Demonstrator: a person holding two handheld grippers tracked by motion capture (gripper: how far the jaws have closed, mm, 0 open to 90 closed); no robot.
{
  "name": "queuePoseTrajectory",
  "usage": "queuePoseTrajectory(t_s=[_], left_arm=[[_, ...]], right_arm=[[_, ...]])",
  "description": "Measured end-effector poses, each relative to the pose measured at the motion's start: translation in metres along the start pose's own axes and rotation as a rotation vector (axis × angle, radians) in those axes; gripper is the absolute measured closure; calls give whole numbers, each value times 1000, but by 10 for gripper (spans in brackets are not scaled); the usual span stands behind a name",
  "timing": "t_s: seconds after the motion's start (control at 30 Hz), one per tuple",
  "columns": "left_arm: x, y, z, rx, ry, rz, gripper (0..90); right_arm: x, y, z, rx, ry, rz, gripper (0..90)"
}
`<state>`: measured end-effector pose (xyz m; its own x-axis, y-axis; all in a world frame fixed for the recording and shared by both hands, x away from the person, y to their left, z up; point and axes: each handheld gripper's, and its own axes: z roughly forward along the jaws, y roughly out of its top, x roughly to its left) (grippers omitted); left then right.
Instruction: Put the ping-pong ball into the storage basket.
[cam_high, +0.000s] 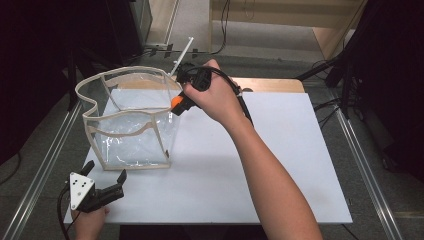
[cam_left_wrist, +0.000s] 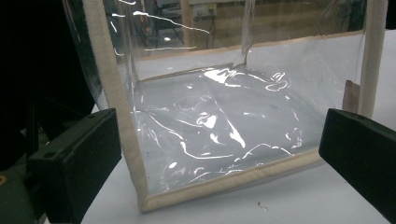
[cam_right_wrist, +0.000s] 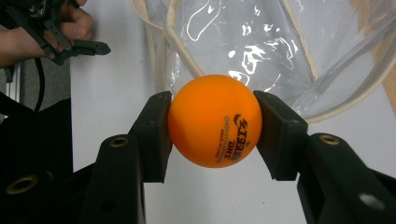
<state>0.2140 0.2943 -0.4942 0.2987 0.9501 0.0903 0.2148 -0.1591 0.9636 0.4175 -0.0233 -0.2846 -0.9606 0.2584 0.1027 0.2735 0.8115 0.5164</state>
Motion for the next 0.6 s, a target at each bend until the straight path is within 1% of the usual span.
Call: queuePoseTrajectory(t_s=[0.1,0.27,0.6], left_arm=[[0,0,0,0,0,0,0],[0,0,0,0,0,0,0],[0,0,0,-1,-1,-1,0]], right_arm=[[-2,3,-1,-6,2,-1,478],[-4,7,-2,-4,-9,-1,478],[-9,18,0,-10,-8,1,478]])
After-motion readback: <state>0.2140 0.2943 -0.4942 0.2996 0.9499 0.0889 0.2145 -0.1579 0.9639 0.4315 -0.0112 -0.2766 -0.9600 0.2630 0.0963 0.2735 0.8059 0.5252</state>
